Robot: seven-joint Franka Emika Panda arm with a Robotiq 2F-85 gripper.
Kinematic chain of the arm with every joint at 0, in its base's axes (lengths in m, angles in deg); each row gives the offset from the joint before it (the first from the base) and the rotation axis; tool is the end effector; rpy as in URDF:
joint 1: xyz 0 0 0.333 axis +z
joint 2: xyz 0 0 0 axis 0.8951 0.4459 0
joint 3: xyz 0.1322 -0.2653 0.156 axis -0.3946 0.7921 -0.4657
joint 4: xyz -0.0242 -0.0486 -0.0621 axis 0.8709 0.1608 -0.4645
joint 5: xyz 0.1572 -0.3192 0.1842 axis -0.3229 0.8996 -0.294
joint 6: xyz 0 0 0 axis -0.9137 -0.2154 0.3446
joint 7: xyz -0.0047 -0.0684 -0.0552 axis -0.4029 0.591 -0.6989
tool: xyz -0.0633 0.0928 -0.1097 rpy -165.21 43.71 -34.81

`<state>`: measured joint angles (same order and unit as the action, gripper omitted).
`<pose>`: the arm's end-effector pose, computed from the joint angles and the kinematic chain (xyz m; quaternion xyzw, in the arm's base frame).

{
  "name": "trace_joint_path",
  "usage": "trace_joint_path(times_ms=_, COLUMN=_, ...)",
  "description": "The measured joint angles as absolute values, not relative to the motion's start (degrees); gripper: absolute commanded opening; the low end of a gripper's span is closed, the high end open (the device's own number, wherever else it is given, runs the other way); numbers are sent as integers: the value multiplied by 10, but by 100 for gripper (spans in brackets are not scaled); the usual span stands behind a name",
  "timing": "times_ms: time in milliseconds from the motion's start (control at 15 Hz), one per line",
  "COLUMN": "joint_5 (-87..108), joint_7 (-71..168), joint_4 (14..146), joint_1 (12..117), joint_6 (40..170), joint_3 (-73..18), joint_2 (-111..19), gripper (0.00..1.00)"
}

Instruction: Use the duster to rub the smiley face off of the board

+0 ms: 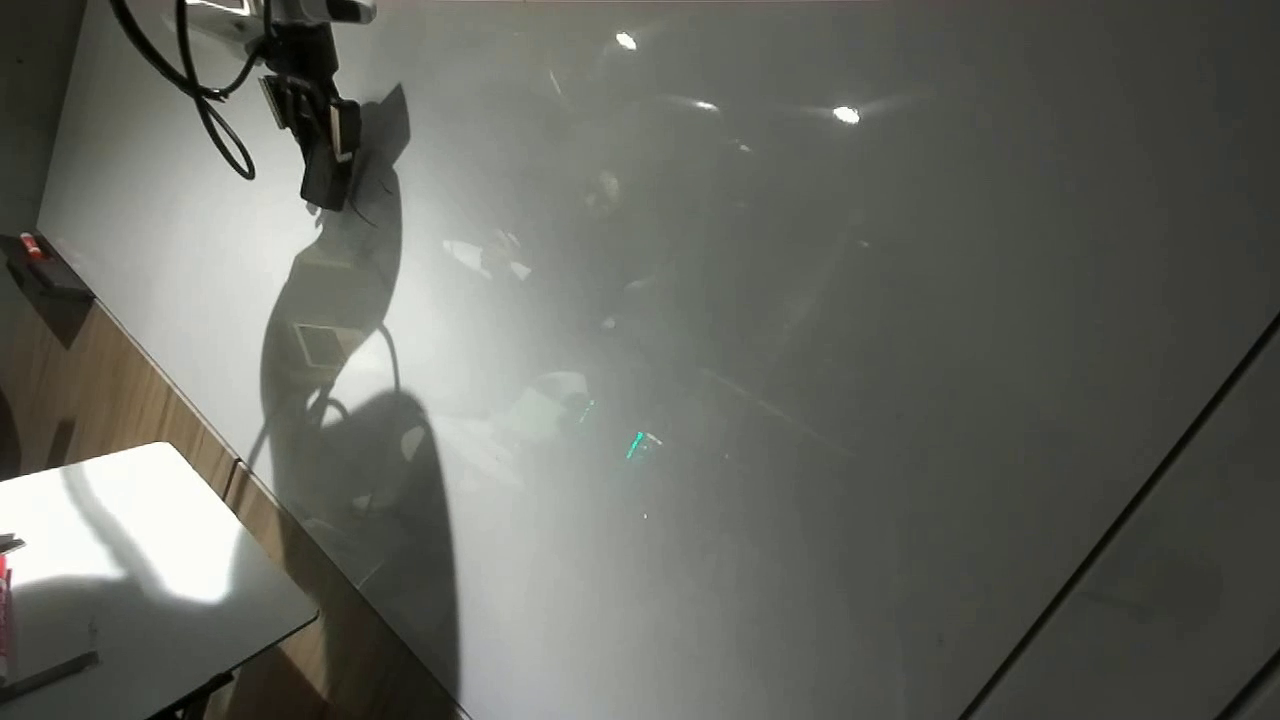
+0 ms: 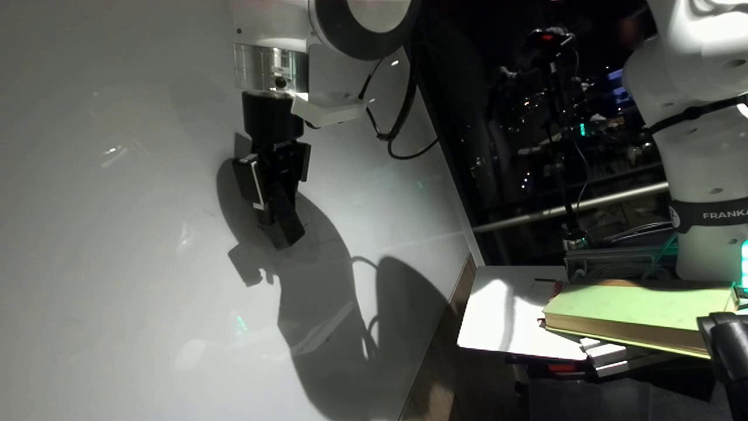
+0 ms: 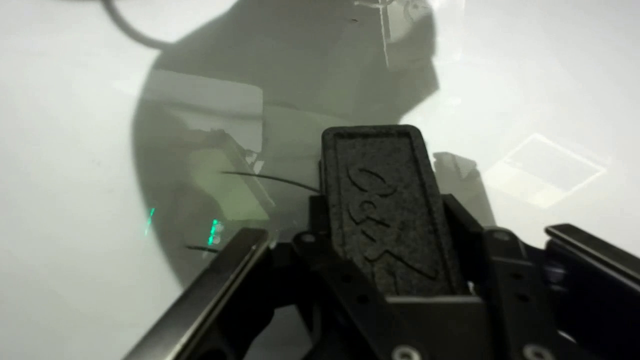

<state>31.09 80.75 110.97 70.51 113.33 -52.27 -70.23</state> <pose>0.5141 0.2645 0.4823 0.9556 0.0537 0.2883 0.0288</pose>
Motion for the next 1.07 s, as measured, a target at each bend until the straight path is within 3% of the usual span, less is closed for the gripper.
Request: trace_joint_path(times_ms=1067, joint_5=384, joint_7=866, joint_4=1060, joint_1=737, joint_6=1122, joint_3=-505, joint_2=-634, gripper=31)
